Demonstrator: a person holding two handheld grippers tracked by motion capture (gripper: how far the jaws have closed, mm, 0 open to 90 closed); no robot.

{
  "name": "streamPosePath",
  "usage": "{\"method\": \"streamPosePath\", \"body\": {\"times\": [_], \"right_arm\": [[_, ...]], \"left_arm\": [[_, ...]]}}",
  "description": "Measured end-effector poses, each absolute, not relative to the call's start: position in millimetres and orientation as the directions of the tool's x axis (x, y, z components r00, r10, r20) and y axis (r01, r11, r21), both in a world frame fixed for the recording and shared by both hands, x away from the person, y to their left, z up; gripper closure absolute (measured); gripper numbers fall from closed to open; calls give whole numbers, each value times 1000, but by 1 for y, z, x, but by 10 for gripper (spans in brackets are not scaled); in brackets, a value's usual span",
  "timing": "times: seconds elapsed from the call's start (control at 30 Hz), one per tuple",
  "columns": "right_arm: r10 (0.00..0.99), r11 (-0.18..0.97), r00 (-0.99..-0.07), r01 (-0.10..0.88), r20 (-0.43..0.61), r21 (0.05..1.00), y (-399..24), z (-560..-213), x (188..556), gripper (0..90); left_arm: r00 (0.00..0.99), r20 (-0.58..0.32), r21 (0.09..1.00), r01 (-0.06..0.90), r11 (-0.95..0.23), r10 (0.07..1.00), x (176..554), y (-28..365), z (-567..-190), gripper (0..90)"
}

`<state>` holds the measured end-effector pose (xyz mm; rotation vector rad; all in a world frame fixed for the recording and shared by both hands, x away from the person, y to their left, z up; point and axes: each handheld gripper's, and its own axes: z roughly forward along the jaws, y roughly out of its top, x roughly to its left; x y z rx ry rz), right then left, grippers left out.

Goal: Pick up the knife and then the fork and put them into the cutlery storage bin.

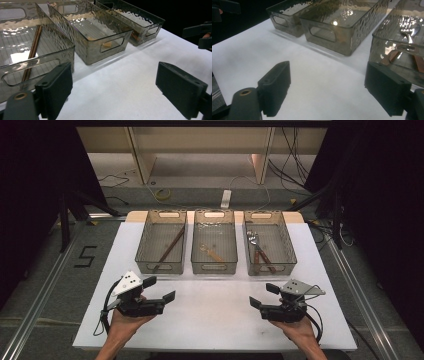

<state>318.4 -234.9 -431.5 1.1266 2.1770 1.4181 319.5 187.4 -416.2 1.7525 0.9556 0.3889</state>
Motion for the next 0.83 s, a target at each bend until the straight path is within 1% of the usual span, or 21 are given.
{"method": "streamPosePath", "body": {"times": [0.83], "right_arm": [[759,203,-634,446,147,872,-239,-432,315,195]], "left_arm": [[628,-182,901,415,-127,757,320,187,-416,136]]}}
